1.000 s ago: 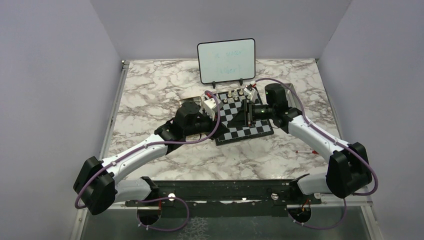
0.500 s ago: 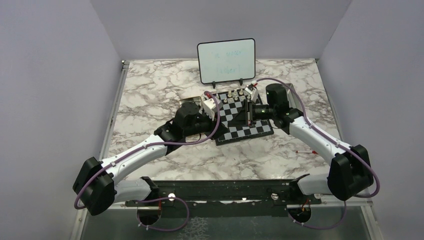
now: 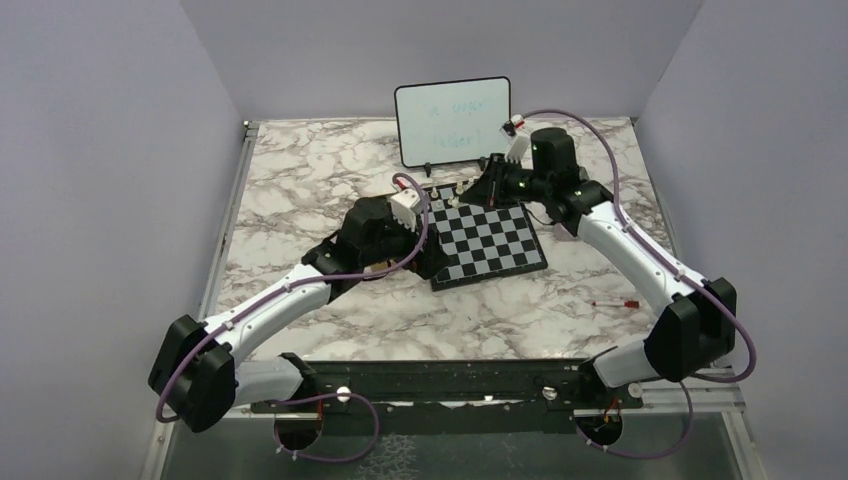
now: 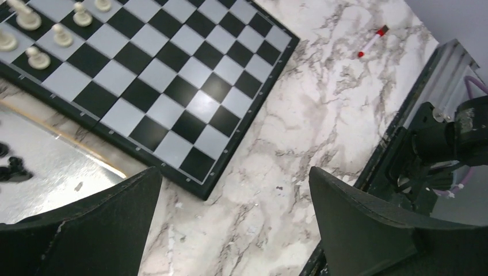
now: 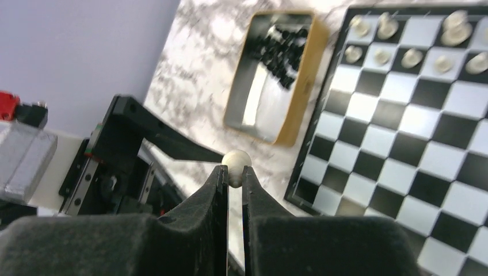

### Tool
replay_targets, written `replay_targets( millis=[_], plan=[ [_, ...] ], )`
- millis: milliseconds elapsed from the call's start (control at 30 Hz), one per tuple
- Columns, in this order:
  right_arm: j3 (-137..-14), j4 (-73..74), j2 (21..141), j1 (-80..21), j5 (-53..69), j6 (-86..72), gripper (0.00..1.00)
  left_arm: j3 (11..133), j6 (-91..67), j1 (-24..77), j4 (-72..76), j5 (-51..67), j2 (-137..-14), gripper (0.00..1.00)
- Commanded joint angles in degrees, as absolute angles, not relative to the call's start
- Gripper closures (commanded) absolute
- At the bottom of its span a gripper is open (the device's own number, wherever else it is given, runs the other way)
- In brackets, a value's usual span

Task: Set up the chess pieces on the board
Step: Place the chess piece on the chessboard.

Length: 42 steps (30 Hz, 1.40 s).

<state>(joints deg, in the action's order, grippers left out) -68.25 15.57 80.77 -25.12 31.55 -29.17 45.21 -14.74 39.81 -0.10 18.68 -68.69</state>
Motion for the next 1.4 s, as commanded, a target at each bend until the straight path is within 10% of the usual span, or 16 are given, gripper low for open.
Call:
replay_targets(
  millis=[0,300,1367],
  plan=[
    [-75.47,21.13,86.29,-25.32,20.20,-23.38,0.89,46.67,-15.38,34.18,-6.10,21.64,-68.78,0.01],
    [-90.71,28.20,100.22,-30.08,3.15,-14.89,0.88,44.57,-14.80,17.84,-10.40,33.45,-67.61,0.01],
    [-118.89,36.22,132.14,-32.68,-10.36,-11.24,0.86,39.53,-9.23,17.93,-15.64,20.25,-55.14,0.01]
  ],
)
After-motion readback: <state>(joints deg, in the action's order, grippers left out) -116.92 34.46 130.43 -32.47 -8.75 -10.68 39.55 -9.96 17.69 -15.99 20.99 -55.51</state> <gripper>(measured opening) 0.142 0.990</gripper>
